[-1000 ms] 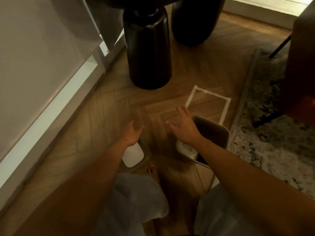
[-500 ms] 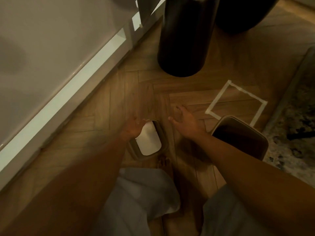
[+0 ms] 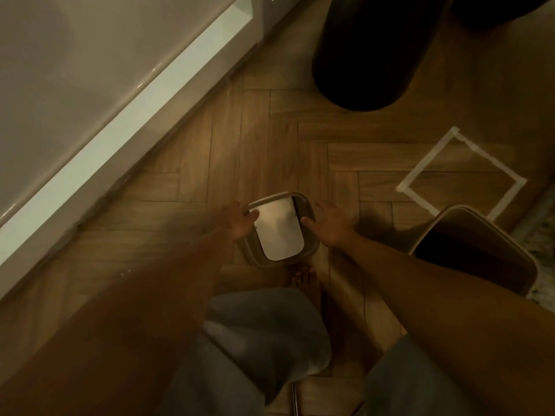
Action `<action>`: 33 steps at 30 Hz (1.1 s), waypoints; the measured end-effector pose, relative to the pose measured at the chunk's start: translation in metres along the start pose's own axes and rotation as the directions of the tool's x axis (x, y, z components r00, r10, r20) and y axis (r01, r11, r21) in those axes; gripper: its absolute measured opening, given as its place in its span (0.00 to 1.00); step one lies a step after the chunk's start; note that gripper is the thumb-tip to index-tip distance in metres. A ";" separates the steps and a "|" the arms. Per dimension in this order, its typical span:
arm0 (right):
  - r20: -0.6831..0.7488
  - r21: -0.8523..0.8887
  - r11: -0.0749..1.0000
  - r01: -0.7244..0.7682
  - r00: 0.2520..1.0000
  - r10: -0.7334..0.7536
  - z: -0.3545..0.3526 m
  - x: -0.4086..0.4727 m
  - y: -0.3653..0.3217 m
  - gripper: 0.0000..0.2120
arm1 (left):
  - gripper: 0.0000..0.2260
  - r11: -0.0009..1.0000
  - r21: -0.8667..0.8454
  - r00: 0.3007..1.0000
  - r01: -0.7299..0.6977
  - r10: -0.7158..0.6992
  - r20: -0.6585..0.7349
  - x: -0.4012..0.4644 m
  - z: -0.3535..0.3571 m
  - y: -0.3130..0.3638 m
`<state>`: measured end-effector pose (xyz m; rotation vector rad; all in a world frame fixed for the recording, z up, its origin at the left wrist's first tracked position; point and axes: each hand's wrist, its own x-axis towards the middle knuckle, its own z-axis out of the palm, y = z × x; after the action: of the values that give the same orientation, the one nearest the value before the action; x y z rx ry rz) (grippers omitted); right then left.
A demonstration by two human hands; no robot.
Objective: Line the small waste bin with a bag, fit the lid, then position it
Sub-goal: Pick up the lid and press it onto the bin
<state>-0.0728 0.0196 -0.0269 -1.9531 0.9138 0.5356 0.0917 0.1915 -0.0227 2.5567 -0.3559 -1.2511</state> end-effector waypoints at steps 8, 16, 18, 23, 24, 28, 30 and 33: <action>0.054 0.176 0.984 -0.035 0.998 0.026 0.026 0.021 0.018 0.35 | 0.22 0.999 -0.020 1.000 -0.026 0.026 0.017 0.016 0.011 -0.015; 0.048 0.268 0.958 -0.106 0.994 0.096 0.021 0.021 0.014 0.30 | 0.17 0.996 -0.081 0.999 -0.038 0.039 0.012 0.014 0.007 -0.010; 0.026 0.266 0.959 -0.097 0.995 0.094 0.012 0.016 0.012 0.28 | 0.15 0.995 -0.078 0.998 -0.068 0.069 0.012 0.008 -0.001 0.002; -0.153 0.280 0.958 -0.063 0.982 0.109 -0.023 0.003 0.001 0.26 | 0.09 0.974 -0.084 0.977 -0.208 0.203 -0.065 -0.013 -0.026 0.035; -0.191 0.310 0.949 -0.054 0.974 0.118 -0.032 -0.001 -0.002 0.26 | 0.09 0.968 -0.099 0.970 -0.232 0.222 -0.103 -0.017 -0.032 0.042; -0.340 0.443 0.896 0.043 0.932 0.124 -0.073 -0.023 -0.010 0.23 | 0.08 0.935 -0.143 0.927 -0.324 0.283 -0.247 -0.034 -0.049 0.070; -0.399 0.465 0.881 0.086 0.909 0.122 -0.091 -0.037 -0.009 0.23 | 0.08 0.914 -0.144 0.903 -0.378 0.330 -0.274 -0.049 -0.053 0.088; -0.462 0.466 0.869 0.167 0.883 0.078 -0.115 -0.057 -0.002 0.22 | 0.12 0.877 -0.164 0.859 -0.451 0.377 -0.347 -0.077 -0.056 0.116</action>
<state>-0.1064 -0.0558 0.0711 -1.6330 1.1636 -0.2189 0.0793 0.1161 0.1066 2.2502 -0.6105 -0.6800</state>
